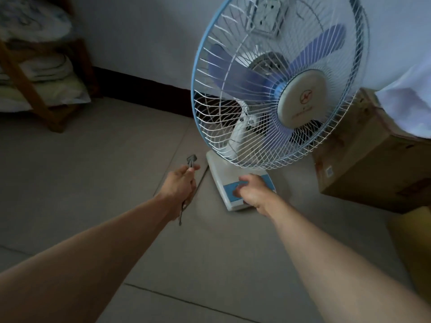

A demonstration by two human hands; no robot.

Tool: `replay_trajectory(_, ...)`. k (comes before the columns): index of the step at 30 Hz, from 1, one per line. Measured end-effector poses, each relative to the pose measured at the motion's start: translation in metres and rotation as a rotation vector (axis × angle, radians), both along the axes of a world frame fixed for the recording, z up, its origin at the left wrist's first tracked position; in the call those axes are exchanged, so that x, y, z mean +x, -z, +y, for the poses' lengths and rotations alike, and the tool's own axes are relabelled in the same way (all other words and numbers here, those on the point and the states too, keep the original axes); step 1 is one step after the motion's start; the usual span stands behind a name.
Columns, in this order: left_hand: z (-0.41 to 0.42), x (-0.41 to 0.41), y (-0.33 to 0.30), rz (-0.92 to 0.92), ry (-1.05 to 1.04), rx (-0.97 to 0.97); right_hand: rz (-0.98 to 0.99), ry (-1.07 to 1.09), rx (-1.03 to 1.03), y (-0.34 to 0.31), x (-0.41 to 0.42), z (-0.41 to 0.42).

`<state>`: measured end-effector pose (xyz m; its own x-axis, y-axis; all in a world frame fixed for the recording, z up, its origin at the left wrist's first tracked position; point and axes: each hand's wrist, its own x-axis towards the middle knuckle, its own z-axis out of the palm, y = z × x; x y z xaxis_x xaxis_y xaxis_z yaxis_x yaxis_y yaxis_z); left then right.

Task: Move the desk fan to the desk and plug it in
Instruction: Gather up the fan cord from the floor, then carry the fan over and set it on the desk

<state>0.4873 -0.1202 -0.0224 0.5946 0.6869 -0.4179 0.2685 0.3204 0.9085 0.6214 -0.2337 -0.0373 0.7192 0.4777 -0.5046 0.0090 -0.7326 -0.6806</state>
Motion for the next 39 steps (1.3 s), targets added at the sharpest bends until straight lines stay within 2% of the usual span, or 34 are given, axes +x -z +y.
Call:
replay_trajectory(7,-0.036,0.046,0.038,0.046,-0.087,0.086,-0.190,0.111,-0.032,0.042,0.051,-0.029)
replay_trajectory(10,-0.036,0.061,0.059,0.102,-0.104,0.061,-0.254,0.142,-0.079,0.059,0.068,-0.030)
replay_trajectory(17,-0.028,0.089,0.096,0.157,-0.127,0.051,-0.201,0.112,-0.124,0.090,0.088,-0.023)
replay_trajectory(21,-0.020,0.094,0.106,0.262,-0.123,0.082,-0.251,0.119,-0.238,0.094,0.082,-0.019)
replay_trajectory(27,-0.005,0.092,0.119,0.380,-0.073,0.138,-0.184,0.231,-0.316,0.098,0.065,-0.006)
replay_trajectory(31,0.005,0.091,0.123,0.378,-0.033,0.144,-0.130,0.252,-0.355,0.104,0.064,-0.001)
replay_trajectory(39,0.006,0.112,0.137,0.524,-0.045,0.236,-0.137,0.382,-0.230,0.109,0.083,0.016)
